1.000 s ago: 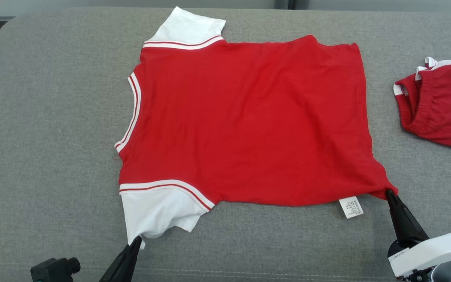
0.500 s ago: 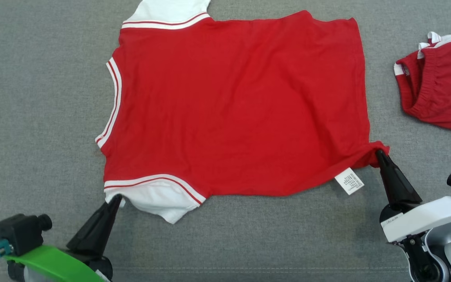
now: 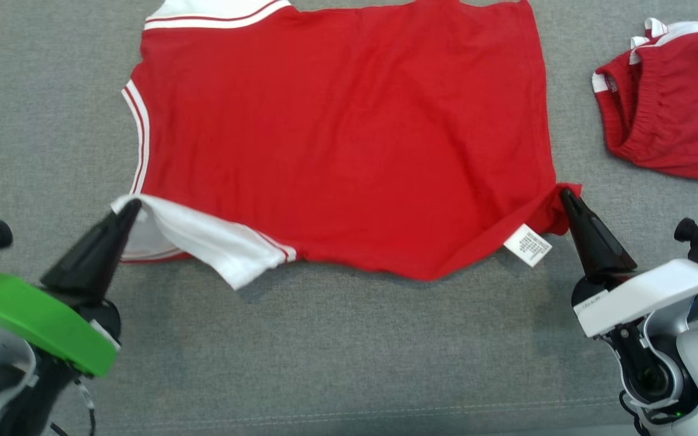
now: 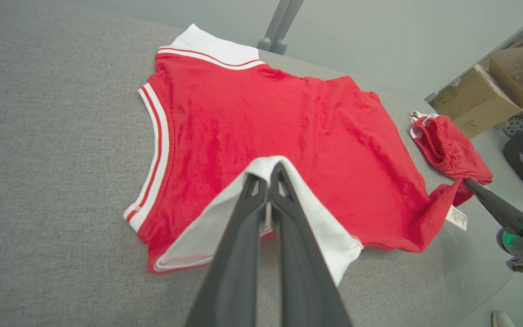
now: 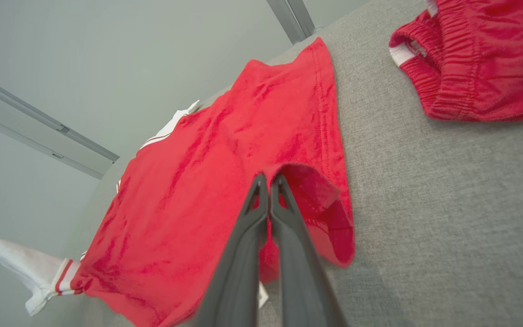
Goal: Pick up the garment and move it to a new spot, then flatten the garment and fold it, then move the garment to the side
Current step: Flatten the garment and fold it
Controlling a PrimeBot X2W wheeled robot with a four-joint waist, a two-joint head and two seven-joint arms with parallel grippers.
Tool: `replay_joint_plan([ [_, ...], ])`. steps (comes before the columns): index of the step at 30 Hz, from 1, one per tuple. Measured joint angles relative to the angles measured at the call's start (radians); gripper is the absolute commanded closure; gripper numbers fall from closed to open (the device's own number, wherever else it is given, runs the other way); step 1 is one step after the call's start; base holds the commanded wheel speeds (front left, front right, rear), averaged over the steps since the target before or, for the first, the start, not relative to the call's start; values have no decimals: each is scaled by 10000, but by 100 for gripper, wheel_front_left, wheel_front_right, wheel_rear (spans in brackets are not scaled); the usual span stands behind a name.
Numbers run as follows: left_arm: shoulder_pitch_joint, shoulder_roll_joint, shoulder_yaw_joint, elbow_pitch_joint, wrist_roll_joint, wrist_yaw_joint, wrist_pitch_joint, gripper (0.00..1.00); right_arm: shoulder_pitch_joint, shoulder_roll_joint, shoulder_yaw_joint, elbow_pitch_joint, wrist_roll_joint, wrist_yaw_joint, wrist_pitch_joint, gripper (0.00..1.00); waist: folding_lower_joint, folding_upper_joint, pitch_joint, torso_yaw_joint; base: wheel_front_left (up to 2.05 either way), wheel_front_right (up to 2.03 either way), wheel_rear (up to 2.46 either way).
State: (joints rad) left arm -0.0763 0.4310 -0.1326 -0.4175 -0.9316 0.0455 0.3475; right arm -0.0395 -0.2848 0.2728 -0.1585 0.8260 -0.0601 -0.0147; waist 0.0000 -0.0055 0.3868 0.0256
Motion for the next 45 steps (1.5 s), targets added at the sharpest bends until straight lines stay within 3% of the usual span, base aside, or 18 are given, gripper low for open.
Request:
replay_joint_plan([
  [6,-1104,357,242,290,-238,297,859,100,-670,6,125,339,-48,102,247,100,0,0,149,-293,0,0,0],
  [21,-3755,961,-372,2178,-372,510,2847,100,-2394,-194,228,1559,-299,144,963,100,0,0,518,-718,0,0,0],
  [37,-5295,895,-1016,3730,138,497,3381,100,-3079,50,571,2357,-372,242,1166,100,0,0,950,-874,0,0,0],
  [45,-5824,884,-1170,4351,244,151,3367,100,-3522,215,704,2610,-487,424,1108,100,0,0,964,-943,0,0,0],
])
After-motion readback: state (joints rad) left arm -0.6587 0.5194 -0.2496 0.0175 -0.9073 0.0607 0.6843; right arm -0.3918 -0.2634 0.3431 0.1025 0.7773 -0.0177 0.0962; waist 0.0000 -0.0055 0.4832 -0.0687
